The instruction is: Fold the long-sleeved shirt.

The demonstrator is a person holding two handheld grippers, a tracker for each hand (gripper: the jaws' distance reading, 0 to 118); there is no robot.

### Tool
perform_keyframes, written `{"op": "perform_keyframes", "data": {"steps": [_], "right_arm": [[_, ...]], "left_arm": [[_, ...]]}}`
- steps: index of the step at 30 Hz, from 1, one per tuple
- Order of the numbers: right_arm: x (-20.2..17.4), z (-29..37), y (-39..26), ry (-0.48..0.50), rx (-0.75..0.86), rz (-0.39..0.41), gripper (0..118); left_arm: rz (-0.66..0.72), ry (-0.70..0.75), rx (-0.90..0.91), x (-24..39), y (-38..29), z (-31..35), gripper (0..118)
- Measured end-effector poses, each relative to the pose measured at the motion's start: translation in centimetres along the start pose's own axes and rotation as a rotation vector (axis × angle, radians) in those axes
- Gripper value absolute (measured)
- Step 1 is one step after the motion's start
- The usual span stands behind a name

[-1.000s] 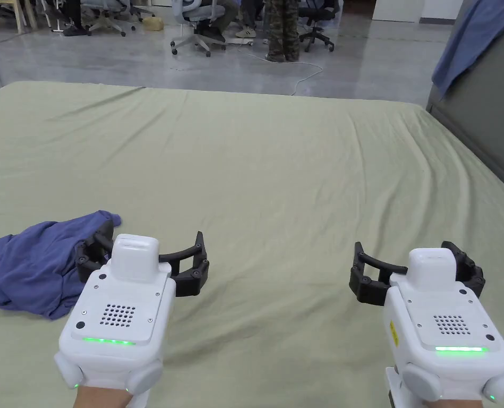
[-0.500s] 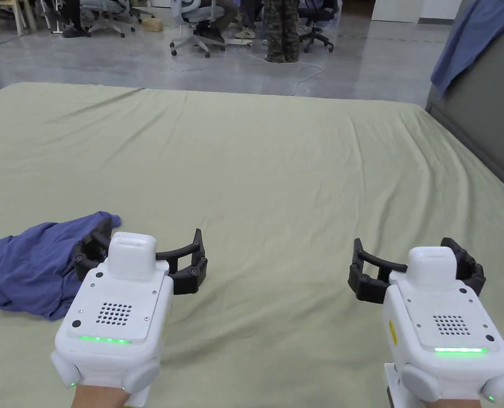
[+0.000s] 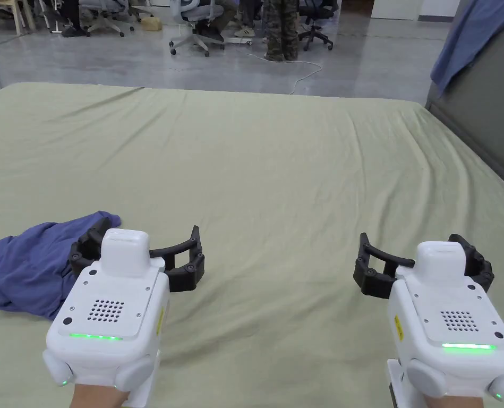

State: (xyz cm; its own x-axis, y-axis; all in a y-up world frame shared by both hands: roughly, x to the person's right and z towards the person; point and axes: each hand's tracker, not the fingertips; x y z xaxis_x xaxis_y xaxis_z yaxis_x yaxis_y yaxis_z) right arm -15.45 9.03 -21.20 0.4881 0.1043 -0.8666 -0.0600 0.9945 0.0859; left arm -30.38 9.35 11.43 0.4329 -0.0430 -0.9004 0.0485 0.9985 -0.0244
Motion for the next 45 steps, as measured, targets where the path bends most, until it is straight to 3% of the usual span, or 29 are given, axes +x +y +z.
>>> {"op": "perform_keyframes", "data": {"steps": [6,14,15,16,17,18,20,24,31,36,45], "right_arm": [[-0.1,0.4,0.3,-0.005,0.048,0.011,118],[-0.1,0.2,0.5,-0.019,0.022,0.009,116],[-0.1,0.2,0.9,-0.016,0.013,0.015,109],[-0.4,0.2,1.2,-0.017,0.009,0.015,84],[-0.6,0.2,1.5,-0.032,0.009,0.02,33],[-0.7,0.0,1.6,-0.048,0.0,0.014,0],[-0.7,-0.1,1.4,-0.022,0.008,0.01,0],[-0.8,-0.3,1.2,-0.011,0.001,0.035,0],[-2.0,-1.8,3.1,0.023,-0.01,-0.019,0],[-7.9,-2.7,4.6,0.088,-0.009,-0.032,0],[-22.4,-1.5,5.6,0.388,0.016,-0.035,0]], "left_arm": [[-0.035,0.008,0.026,0.2,-0.3,0.2,118],[-0.098,0.005,-0.115,0.9,0.9,-0.4,114],[-0.099,0.008,-0.088,1.0,0.8,-0.2,103],[-0.125,0.028,-0.042,1.4,1.1,-0.1,64],[-0.148,0.07,-0.063,1.7,1.4,-0.1,12],[-0.119,0.06,-0.07,2.0,1.3,-0.1,0],[-0.074,-0.008,-0.079,2.0,1.5,0.1,0],[-0.116,0.005,-0.071,2.4,0.8,0.0,0],[-0.051,0.048,-0.07,-0.7,3.1,0.1,0],[-0.055,0.167,-0.061,-6.2,4.2,2.0,0],[-0.065,0.446,-0.113,-16.6,3.1,9.4,0]]}}
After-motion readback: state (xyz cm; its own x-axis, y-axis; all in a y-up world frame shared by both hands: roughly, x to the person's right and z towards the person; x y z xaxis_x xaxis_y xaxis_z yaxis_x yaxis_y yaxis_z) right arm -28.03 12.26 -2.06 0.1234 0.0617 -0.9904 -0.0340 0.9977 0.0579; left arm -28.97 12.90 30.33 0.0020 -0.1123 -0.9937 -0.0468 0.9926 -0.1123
